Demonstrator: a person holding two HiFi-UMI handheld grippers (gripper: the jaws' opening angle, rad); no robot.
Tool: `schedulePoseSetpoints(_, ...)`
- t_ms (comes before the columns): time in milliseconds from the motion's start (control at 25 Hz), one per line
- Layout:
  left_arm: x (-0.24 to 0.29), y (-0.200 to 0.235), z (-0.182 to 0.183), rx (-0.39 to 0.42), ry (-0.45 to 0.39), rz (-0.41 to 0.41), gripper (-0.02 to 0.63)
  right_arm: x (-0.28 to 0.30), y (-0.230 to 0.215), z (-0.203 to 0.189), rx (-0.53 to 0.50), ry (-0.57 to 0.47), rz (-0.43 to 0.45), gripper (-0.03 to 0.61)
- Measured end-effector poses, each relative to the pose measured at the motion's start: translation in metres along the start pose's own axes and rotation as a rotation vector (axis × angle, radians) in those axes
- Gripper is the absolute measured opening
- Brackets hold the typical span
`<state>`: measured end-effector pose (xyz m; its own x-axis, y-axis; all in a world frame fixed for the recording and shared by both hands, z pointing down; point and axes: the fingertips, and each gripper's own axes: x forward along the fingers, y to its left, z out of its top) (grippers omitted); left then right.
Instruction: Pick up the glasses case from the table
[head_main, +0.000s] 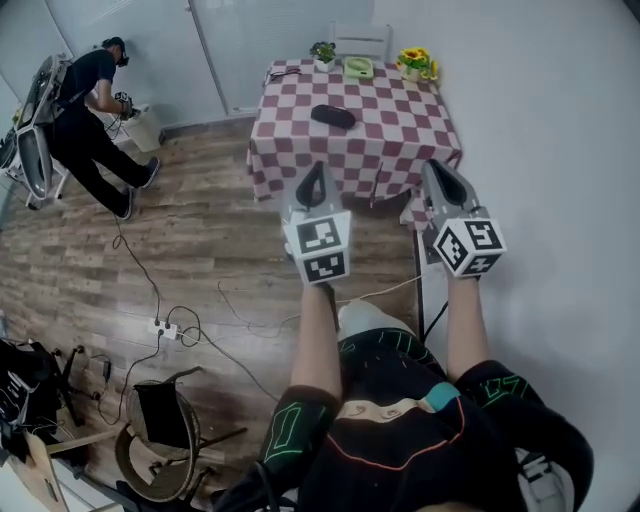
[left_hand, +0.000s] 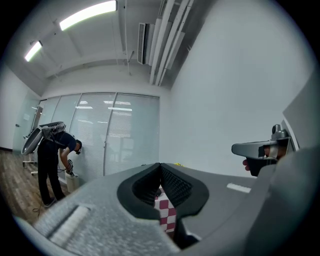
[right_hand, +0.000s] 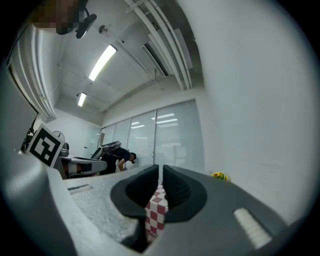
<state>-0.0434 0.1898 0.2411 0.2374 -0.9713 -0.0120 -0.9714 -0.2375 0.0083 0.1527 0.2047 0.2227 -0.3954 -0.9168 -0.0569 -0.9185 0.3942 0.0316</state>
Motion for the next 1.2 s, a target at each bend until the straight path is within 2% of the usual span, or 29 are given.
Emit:
schedulePoseSetpoints(120, 0.007, 0.002, -0.004, -0.009, 0.009, -0.005, 0.009, 0.003, -0.002, -0.003, -0.007, 0.004, 0.009, 0.028)
schedulePoseSetpoints(200, 0.014, 0.004, -0.006, -0.011, 0.012, -0.005, 0.009, 0.010, -0.004, -0.004, -0.010, 0.009, 0.020, 0.060)
schedulePoseSetpoints(360, 0.030, 0.013, -0.009, 0.000, 0.011, -0.005, 0.009, 0.033, -0.005, -0.009, -0.016, 0.017, 0.055, 0.075)
schedulePoseSetpoints(440, 0.040, 0.022, -0.007, 0.007, 0.008, 0.004, 0.009, 0.048, -0.005, -0.009, -0.019, 0.020, 0.083, 0.135)
schedulePoseSetpoints(600, 0.071, 0.044, -0.007, 0.019, 0.000, 0.029, 0.009, 0.090, -0.012, -0.009, -0.028, 0.003, 0.114, 0.146)
schedulePoseSetpoints(680, 0.086, 0.054, -0.011, 0.014, 0.006, 0.041, 0.009, 0.109, -0.016, -0.013, -0.023, 0.012, 0.122, 0.173)
schedulePoseSetpoints(840, 0.124, 0.063, -0.019, 0.017, 0.023, 0.053, 0.009, 0.149, -0.033, -0.021, -0.028, 0.033, 0.139, 0.184)
schedulePoseSetpoints(1040, 0.171, 0.078, -0.038, -0.004, 0.074, 0.068, 0.009, 0.200, -0.057, -0.037, -0.026, 0.081, 0.154, 0.227)
schedulePoseSetpoints(1200, 0.202, 0.091, -0.075, -0.033, 0.168, 0.085, 0.009, 0.236, -0.072, -0.067, -0.001, 0.167, 0.176, 0.261)
